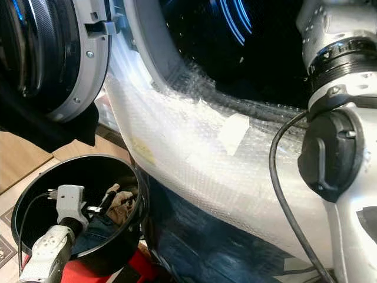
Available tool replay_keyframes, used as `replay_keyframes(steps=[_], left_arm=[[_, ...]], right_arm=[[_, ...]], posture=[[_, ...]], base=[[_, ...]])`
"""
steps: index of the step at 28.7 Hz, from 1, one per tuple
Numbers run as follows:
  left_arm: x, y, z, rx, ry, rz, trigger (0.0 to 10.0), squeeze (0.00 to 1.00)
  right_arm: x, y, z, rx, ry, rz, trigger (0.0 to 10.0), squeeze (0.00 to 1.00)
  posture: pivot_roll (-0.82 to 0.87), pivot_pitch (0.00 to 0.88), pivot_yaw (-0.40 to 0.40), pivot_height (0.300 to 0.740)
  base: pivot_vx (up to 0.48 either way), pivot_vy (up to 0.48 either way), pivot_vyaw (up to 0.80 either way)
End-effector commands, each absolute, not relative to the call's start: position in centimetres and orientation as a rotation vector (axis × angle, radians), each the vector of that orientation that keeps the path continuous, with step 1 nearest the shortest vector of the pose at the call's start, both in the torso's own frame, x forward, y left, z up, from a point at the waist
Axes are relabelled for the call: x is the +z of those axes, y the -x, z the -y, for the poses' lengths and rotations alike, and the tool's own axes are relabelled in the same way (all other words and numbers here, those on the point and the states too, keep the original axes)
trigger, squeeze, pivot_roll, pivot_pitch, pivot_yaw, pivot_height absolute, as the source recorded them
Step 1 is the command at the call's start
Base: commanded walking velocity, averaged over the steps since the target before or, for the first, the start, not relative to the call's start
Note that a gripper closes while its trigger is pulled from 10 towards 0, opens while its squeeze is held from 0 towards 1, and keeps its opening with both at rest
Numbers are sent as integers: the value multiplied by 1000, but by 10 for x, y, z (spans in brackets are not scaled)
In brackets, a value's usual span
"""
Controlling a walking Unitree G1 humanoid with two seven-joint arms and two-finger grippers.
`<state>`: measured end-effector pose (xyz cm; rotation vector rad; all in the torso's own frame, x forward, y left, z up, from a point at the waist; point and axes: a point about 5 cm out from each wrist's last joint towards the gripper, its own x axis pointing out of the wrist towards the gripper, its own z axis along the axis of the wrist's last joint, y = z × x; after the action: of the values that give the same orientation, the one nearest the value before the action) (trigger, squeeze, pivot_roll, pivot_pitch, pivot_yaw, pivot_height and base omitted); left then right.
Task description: Clothes washing
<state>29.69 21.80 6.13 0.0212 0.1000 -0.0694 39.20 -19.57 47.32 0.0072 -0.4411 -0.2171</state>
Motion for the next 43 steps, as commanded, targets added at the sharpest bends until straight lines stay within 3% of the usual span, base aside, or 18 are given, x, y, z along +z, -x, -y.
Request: replay_keyframes(steps=[1, 5, 6, 17, 23, 26, 28, 31, 39, 43], left_arm=[[52, -293, -215, -67, -3, -127, 10000, 0], [53, -294, -212, -80, -3, -122, 10000, 0], [53, -294, -211, -85, -4, -128, 10000, 0], [49, -294, -202, -127, -17, -137, 10000, 0], [47, -293, -200, -130, -16, -141, 10000, 0], [45, -293, -198, -157, -48, -154, 10000, 0], [45, -293, -198, -160, -48, -154, 10000, 0], [45, -293, -198, -158, -42, -154, 10000, 0], [41, -291, -195, -170, -51, -165, 10000, 0], [45, -291, -196, -170, -65, -139, 10000, 0]], right_arm=[[482, -388, 195, -200, -78, 464, 10000, 0], [486, -387, 186, -111, -162, 459, 10000, 0], [487, -386, 185, -53, -263, 439, 10000, 0], [480, -355, 203, -60, -203, 516, 10000, 0], [466, -327, 193, 59, -166, 587, 10000, 0], [457, -300, 176, 337, -302, 614, 10000, 0], [455, -294, 175, 379, -313, 616, 10000, 0], [443, -277, 162, 527, -124, 642, 10000, 0], [398, -241, 127, 932, 27, 633, 10000, 0], [372, -229, 113, 1106, 23, 585, 10000, 0]], posture=[[-46, 64, -44, 740], [-51, 64, -45, 740], [-52, 62, -42, 740], [-68, 63, -35, 740], [-71, 62, -34, 740], [-72, 61, -32, 740], [-73, 61, -32, 740], [-74, 61, -34, 740], [-76, 65, -34, 740], [-64, 63, -33, 740]], base=[[0, 0, 0], [0, 0, 0], [0, 0, 0], [0, 0, 0], [0, 0, 0], [0, 0, 0], [0, 0, 0], [0, 0, 0], [0, 0, 0], [0, 0, 0]])
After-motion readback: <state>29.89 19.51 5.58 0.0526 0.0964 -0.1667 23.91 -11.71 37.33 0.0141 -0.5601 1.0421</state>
